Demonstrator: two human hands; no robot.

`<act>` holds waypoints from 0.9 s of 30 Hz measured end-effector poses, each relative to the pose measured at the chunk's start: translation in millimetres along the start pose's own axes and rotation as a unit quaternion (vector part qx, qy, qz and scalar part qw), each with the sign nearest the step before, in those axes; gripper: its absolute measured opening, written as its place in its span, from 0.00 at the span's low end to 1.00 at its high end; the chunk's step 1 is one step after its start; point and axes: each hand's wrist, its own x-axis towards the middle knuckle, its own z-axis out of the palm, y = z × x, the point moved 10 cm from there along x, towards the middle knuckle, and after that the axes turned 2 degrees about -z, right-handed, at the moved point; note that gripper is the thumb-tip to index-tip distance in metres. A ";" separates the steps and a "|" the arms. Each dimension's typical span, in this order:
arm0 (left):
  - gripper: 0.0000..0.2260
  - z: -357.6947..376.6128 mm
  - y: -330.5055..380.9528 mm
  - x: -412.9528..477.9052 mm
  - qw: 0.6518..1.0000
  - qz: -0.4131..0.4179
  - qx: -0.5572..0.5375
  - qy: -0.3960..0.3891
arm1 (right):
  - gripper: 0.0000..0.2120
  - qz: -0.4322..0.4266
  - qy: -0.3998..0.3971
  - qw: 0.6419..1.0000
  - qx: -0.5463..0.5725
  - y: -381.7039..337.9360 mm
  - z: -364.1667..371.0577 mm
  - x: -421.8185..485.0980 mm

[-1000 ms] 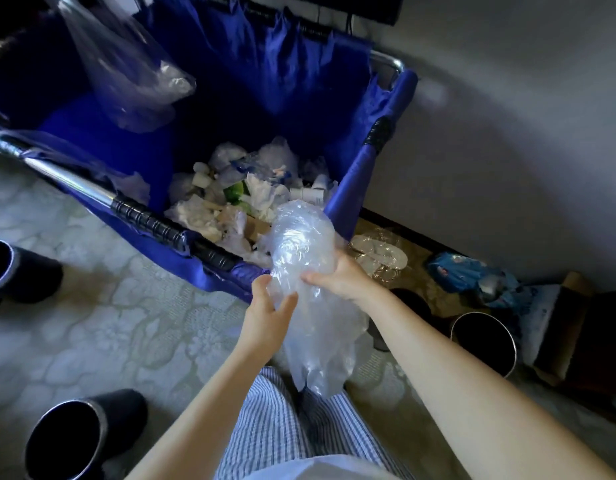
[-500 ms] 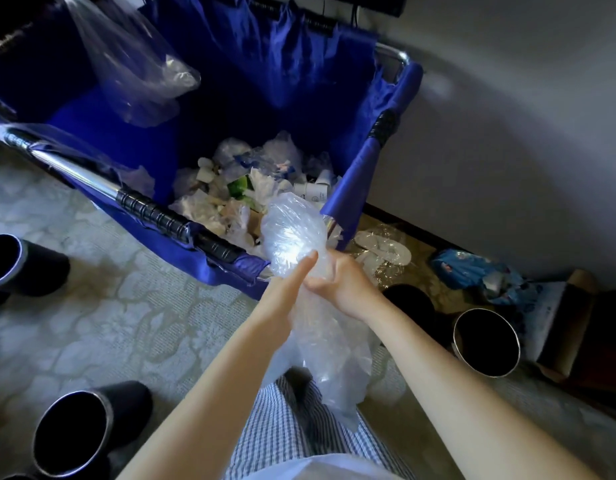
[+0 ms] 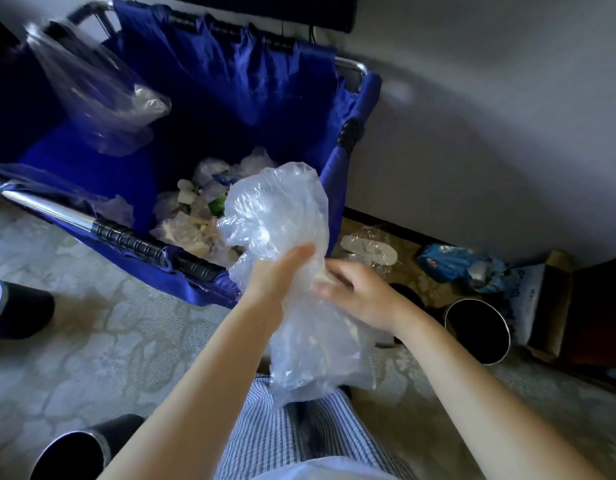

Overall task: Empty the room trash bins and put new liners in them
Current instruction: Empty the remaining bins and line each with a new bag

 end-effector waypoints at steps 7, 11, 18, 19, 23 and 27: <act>0.11 44.8 25.9 -28.9 0.983 0.135 0.074 -0.101 | 0.18 -0.002 0.225 0.970 0.092 -0.1 -62.2 -32.1; 0.13 90.1 33.1 -45.5 0.941 0.179 0.184 -0.220 | 0.23 -0.003 0.228 0.962 0.149 -6.9 -72.9 -40.2; 0.13 126.8 16.1 -63.1 0.867 0.115 0.279 -0.395 | 0.05 0.052 0.389 0.908 0.144 10.9 -86.3 -78.8; 0.13 126.9 12.4 -66.4 0.858 0.096 0.283 -0.419 | 0.05 0.061 0.405 0.902 0.139 13.2 -84.0 -83.8; 0.13 120.7 -3.5 -75.9 0.837 -0.001 0.255 -0.484 | 0.05 0.078 0.451 0.878 0.140 16.5 -66.3 -98.4; 0.21 122.0 -26.8 -81.7 0.816 -0.107 0.276 -0.497 | 0.07 0.063 0.519 0.839 0.150 11.8 -55.2 -122.5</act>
